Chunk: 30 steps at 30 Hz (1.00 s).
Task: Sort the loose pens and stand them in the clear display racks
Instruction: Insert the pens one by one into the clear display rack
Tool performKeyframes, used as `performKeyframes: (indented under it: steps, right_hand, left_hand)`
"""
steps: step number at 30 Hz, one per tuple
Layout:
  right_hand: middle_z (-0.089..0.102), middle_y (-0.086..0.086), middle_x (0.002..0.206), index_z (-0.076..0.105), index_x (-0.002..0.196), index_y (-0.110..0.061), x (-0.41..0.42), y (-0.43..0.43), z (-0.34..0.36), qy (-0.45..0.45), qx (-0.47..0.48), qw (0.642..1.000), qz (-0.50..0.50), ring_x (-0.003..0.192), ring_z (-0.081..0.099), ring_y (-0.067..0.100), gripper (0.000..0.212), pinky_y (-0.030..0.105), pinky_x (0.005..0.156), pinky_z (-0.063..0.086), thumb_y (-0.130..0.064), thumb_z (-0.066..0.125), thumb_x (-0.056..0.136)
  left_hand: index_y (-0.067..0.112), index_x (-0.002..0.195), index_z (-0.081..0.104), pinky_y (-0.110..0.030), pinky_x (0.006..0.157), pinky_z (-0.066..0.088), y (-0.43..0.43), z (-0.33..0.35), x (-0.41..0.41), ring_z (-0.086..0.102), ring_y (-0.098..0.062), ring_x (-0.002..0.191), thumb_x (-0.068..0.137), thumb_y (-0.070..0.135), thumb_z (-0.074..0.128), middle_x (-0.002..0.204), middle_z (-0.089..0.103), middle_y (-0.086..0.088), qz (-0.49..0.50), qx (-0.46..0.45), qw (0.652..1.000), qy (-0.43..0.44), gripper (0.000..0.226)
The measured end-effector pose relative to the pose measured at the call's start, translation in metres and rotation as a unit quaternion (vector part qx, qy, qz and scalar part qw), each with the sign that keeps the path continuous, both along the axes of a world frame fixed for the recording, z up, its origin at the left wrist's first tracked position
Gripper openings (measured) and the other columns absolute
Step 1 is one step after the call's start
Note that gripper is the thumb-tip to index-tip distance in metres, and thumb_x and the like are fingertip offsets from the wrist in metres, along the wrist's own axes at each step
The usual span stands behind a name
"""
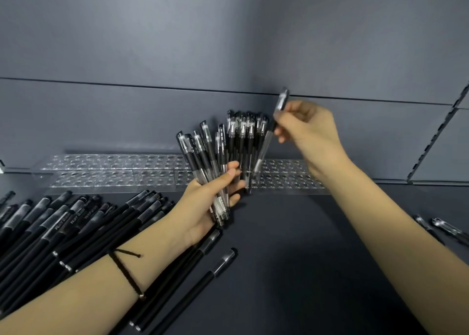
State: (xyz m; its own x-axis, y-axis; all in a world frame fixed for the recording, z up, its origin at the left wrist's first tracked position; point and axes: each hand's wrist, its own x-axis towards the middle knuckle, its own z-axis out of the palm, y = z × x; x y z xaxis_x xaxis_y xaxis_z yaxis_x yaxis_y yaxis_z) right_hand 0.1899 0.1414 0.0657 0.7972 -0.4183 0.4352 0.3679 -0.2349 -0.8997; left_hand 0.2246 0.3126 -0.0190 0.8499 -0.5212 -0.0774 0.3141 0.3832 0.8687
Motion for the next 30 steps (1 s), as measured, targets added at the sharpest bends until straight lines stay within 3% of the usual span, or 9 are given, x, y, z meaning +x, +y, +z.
performKeyframes:
  steps: [4,8,12,16,20,22,25,30]
  right_hand:
    - [0.057,0.000,0.063,0.057,0.082,-0.012,0.003,-0.012,0.000,-0.045,-0.008,0.997,-0.059,0.051,0.056,0.005,0.014,0.019,0.051,0.046,0.000,0.062,0.088]
    - [0.060,0.004,0.068,0.057,0.084,-0.013,0.007,-0.016,-0.009,-0.034,-0.039,0.998,-0.038,0.055,0.060,0.007,0.014,0.020,0.055,0.051,-0.002,0.065,0.089]
    - [0.064,0.004,0.072,0.058,0.082,-0.017,0.012,-0.017,-0.017,0.043,-0.118,0.992,-0.018,0.059,0.063,0.011,0.017,0.022,0.058,0.054,-0.006,0.070,0.086]
    - [0.066,0.000,0.073,0.059,0.082,-0.019,0.014,-0.016,-0.024,0.152,-0.214,0.965,0.017,0.057,0.065,0.010,0.015,0.021,0.052,0.051,-0.014,0.073,0.085]
    - [0.064,-0.001,0.068,0.058,0.076,-0.017,0.008,-0.015,-0.018,0.138,-0.262,0.954,-0.051,0.047,0.058,0.001,0.020,0.013,0.047,0.044,-0.028,0.074,0.084]
    - [0.066,0.002,0.070,0.060,0.074,-0.016,0.004,-0.011,-0.013,0.128,-0.262,0.955,-0.047,0.043,0.051,-0.003,0.024,0.010,0.047,0.041,-0.034,0.071,0.085]
    - [0.071,-0.001,0.073,0.070,0.081,-0.018,-0.002,0.001,-0.009,0.148,-0.248,0.956,0.045,0.045,0.050,-0.001,0.022,0.010,0.047,0.040,-0.039,0.069,0.086]
    - [0.060,-0.007,0.050,0.071,0.095,-0.009,-0.005,0.007,-0.010,0.159,-0.184,0.964,0.109,0.036,0.043,0.001,0.016,0.012,0.038,0.032,-0.023,0.070,0.087]
  left_hand:
    - [0.014,0.110,0.073,-0.021,0.059,0.055,0.000,0.001,-0.003,0.064,-0.010,0.069,0.088,0.012,0.066,0.076,0.067,0.000,-0.013,0.022,1.000,-0.015,0.023]
    - [0.009,0.109,0.073,-0.022,0.062,0.057,0.000,0.001,-0.004,0.067,-0.010,0.071,0.084,0.011,0.069,0.079,0.069,-0.002,-0.022,0.037,0.999,-0.015,0.025]
    - [0.008,0.105,0.073,-0.023,0.064,0.058,0.000,0.002,-0.005,0.069,-0.011,0.074,0.074,0.012,0.073,0.080,0.072,-0.004,-0.025,0.035,0.999,-0.012,0.032]
    - [0.008,0.097,0.068,-0.025,0.065,0.060,-0.001,0.002,-0.007,0.071,-0.014,0.070,0.082,0.007,0.069,0.076,0.072,-0.004,-0.021,0.029,0.999,-0.018,0.016]
    - [0.006,0.095,0.068,-0.030,0.070,0.061,0.000,0.003,-0.009,0.073,-0.019,0.075,0.082,0.010,0.069,0.081,0.074,-0.008,-0.028,0.031,0.999,-0.031,0.014]
    - [0.005,0.098,0.068,-0.030,0.070,0.061,0.000,0.004,-0.009,0.074,-0.021,0.077,0.079,0.014,0.070,0.088,0.075,-0.010,-0.029,0.032,0.998,-0.036,0.020]
    - [0.005,0.103,0.068,-0.030,0.072,0.061,0.000,0.005,-0.010,0.074,-0.021,0.081,0.075,0.021,0.070,0.096,0.075,-0.012,-0.027,0.032,0.998,-0.040,0.032]
    - [0.002,0.109,0.067,-0.031,0.074,0.061,-0.001,0.007,-0.012,0.074,-0.025,0.086,0.078,0.019,0.068,0.099,0.075,-0.015,-0.038,0.040,0.997,-0.061,0.035]
